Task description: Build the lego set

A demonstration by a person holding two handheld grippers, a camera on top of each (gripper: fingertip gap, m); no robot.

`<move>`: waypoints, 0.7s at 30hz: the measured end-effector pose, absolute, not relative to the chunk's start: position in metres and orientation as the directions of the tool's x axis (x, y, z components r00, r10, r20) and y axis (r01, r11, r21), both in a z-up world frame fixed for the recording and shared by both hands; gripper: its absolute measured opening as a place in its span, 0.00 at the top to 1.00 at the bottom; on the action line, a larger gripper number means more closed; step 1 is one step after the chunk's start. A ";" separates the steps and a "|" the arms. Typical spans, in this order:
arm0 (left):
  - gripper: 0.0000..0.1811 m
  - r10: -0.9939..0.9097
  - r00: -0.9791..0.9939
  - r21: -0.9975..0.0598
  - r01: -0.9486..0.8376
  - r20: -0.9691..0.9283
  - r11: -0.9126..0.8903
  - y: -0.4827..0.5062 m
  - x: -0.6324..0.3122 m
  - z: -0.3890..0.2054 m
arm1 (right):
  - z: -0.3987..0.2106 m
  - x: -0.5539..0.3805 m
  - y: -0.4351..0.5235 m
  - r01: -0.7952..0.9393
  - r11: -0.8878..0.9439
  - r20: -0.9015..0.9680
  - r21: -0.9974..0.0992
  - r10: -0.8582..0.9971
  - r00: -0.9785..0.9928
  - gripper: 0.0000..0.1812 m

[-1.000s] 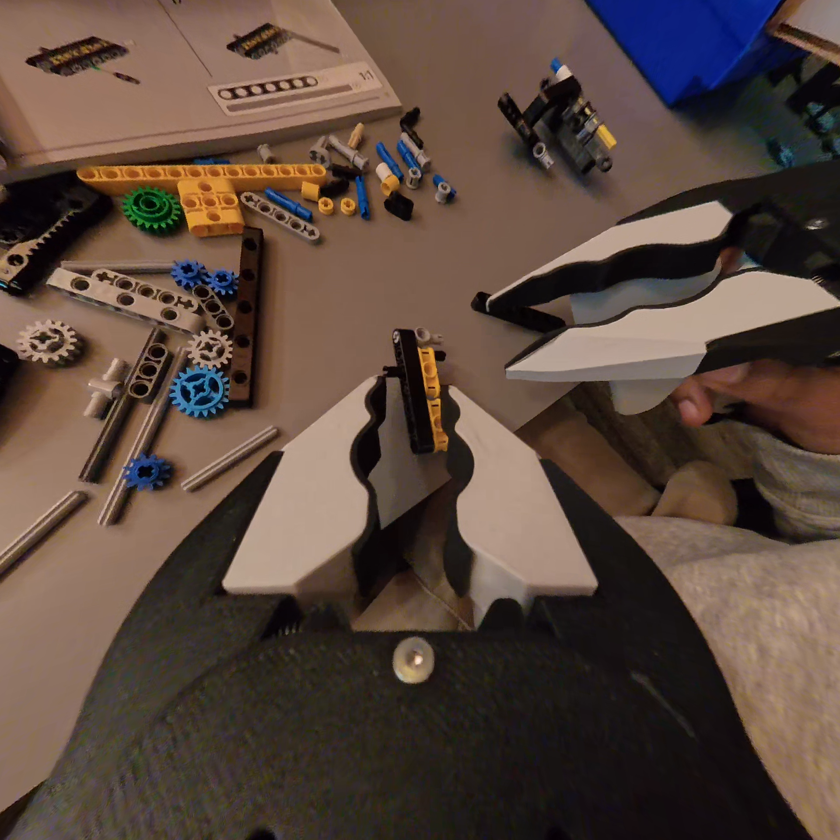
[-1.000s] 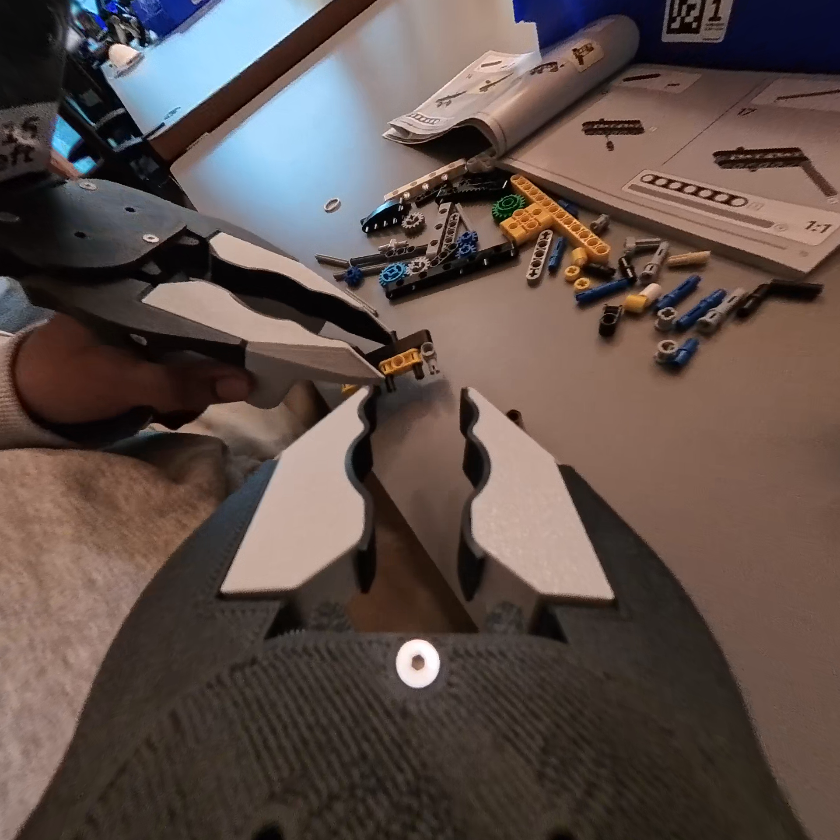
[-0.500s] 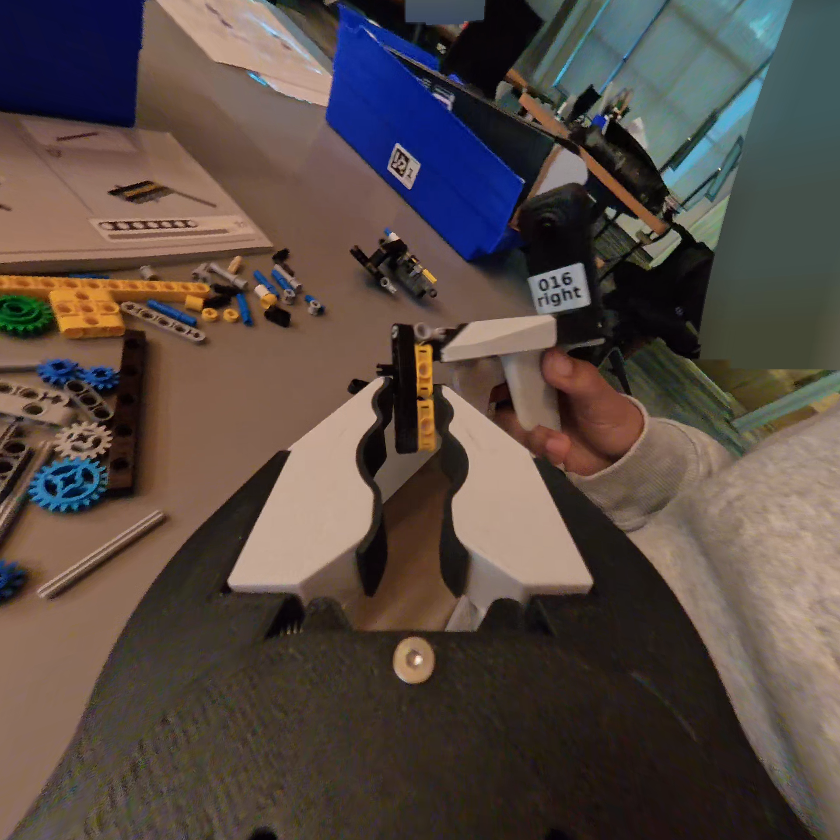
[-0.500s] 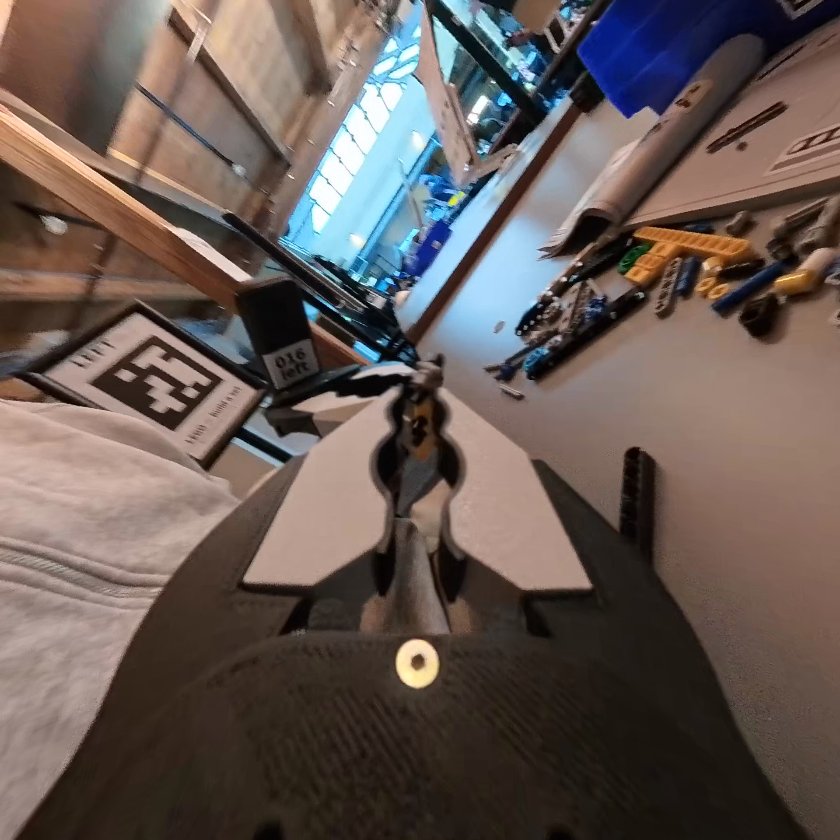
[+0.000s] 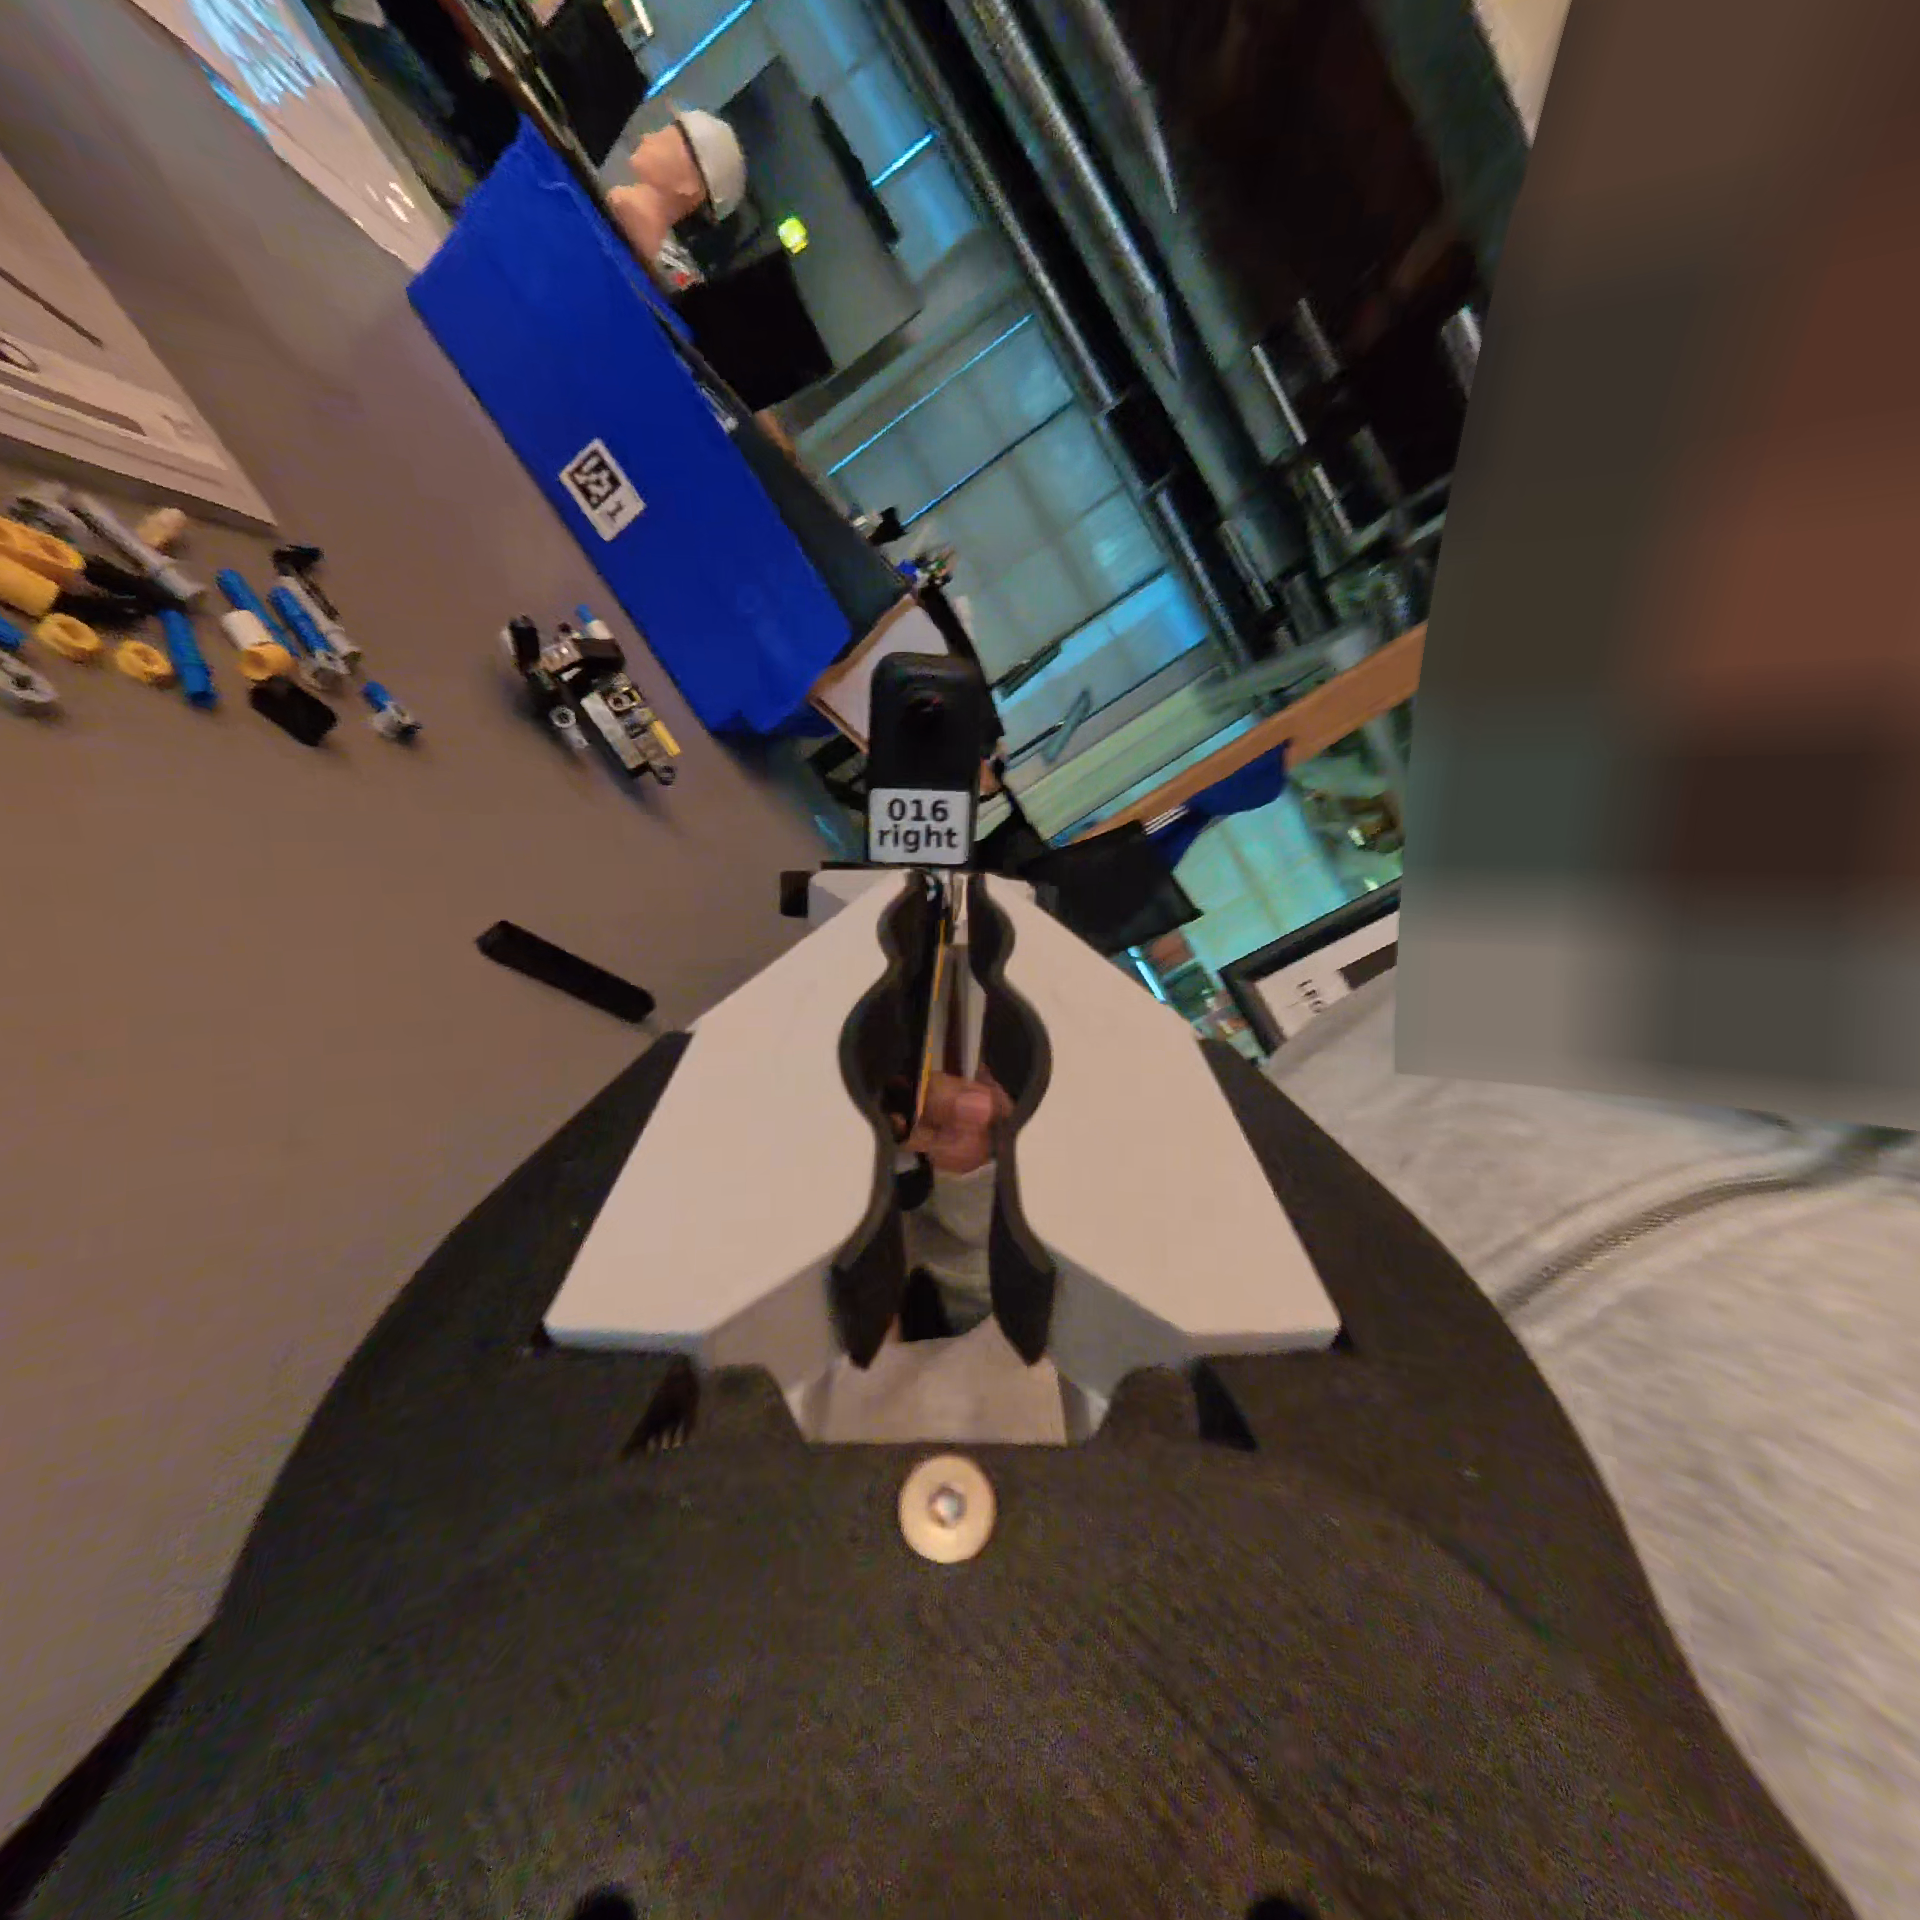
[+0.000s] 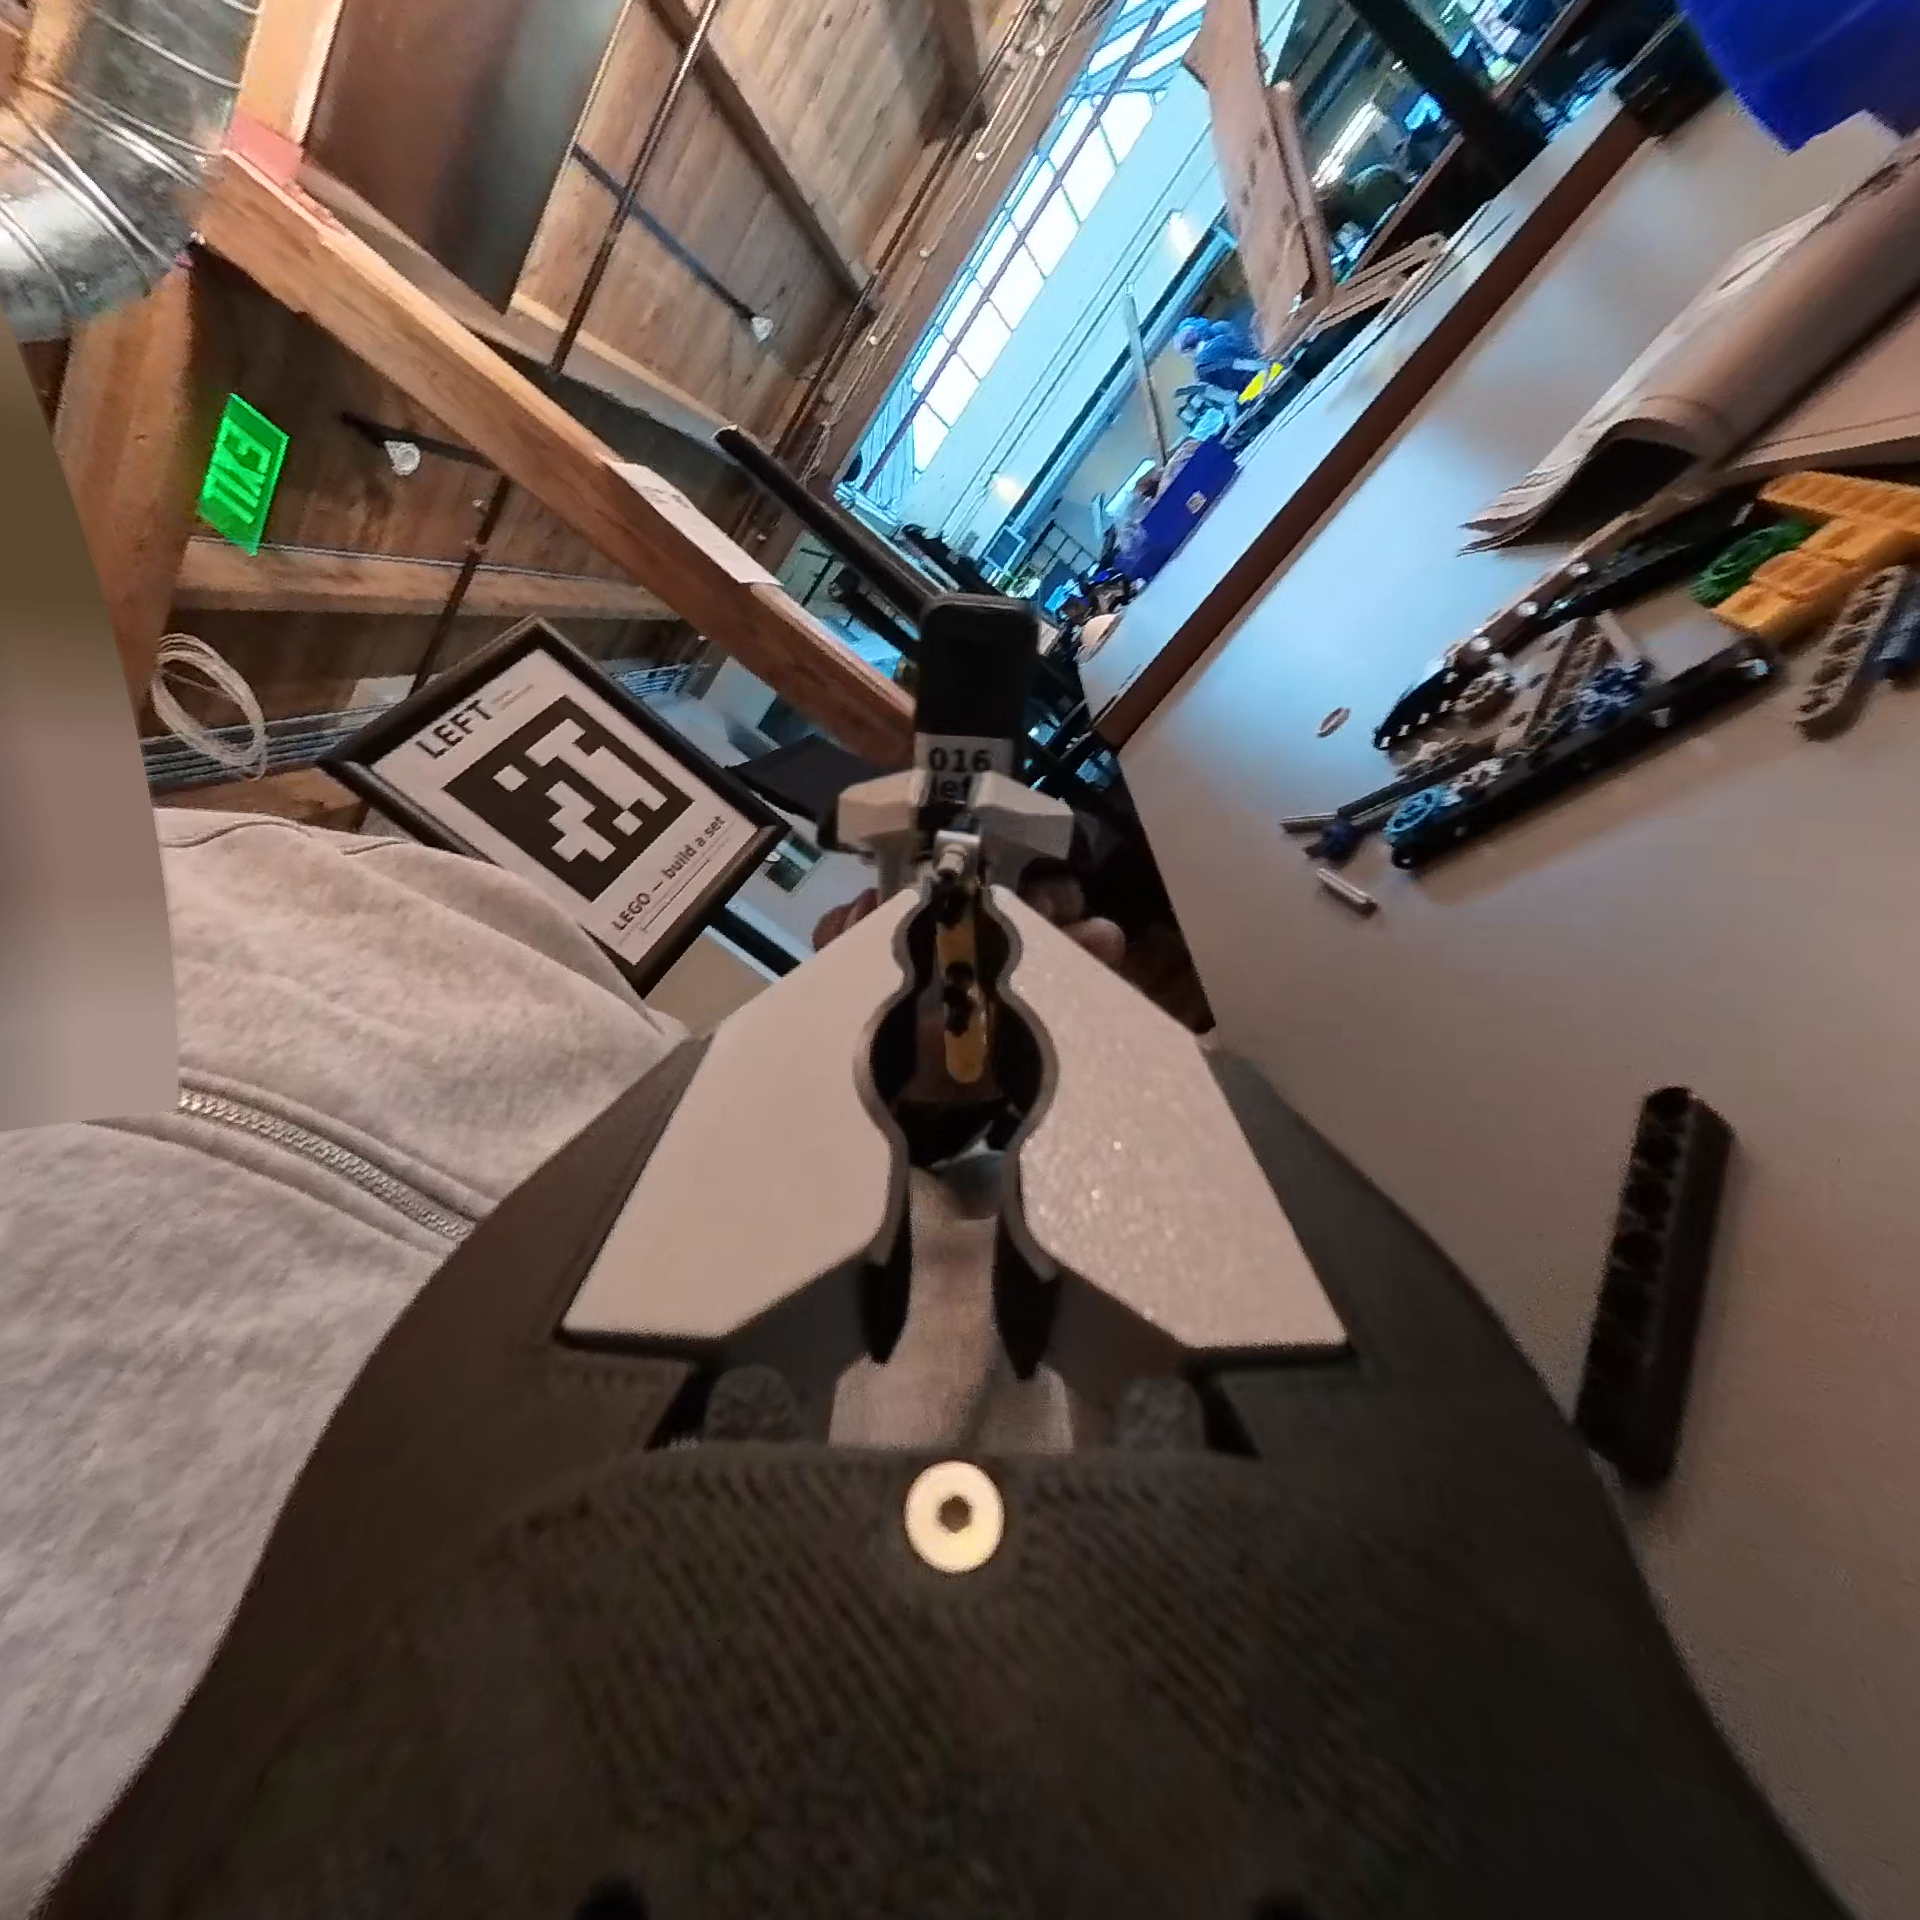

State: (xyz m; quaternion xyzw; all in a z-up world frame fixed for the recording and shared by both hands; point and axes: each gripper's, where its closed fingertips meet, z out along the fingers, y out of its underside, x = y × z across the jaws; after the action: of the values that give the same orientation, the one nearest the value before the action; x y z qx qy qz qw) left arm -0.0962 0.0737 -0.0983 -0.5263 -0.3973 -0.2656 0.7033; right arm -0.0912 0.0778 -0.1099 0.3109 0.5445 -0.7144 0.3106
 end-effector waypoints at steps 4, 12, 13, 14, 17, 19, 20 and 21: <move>0.91 0.023 0.521 -0.510 0.825 0.853 0.246 0.077 -0.091 -0.102 | -0.108 -0.087 0.076 0.788 -0.196 -0.779 -0.584 -0.138 -0.611 0.98; 0.97 0.017 0.535 -0.529 0.829 0.845 0.183 0.080 -0.083 -0.105 | -0.106 -0.085 0.075 0.806 -0.190 -0.789 -0.560 -0.173 -0.589 0.98; 0.97 0.020 0.536 -0.531 0.829 0.844 0.177 0.080 -0.082 -0.106 | -0.107 -0.085 0.075 0.808 -0.190 -0.791 -0.558 -0.173 -0.587 0.98; 0.97 0.022 0.540 -0.536 0.828 0.841 0.165 0.081 -0.081 -0.107 | -0.107 -0.085 0.075 0.810 -0.190 -0.793 -0.555 -0.174 -0.584 0.98; 0.96 0.030 0.543 -0.541 0.829 0.839 0.142 0.082 -0.079 -0.110 | -0.107 -0.087 0.076 0.815 -0.199 -0.799 -0.545 -0.172 -0.576 0.98; 0.96 0.015 0.532 -0.528 0.836 0.847 0.153 0.083 -0.079 -0.109 | -0.106 -0.088 0.077 0.819 -0.205 -0.802 -0.536 -0.179 -0.570 0.98; 0.95 0.007 0.526 -0.520 0.840 0.851 0.155 0.083 -0.079 -0.110 | -0.106 -0.089 0.078 0.820 -0.209 -0.803 -0.534 -0.181 -0.569 0.98; 0.96 0.005 0.522 -0.516 0.843 0.853 0.153 0.084 -0.079 -0.111 | -0.106 -0.089 0.078 0.820 -0.210 -0.803 -0.532 -0.181 -0.568 0.98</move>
State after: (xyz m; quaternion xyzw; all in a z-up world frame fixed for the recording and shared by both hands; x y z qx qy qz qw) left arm -0.0788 0.0841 -0.1106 -0.5685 -0.3727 -0.3167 0.6615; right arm -0.0892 0.0780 -0.1056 0.3060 0.5219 -0.7153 0.3499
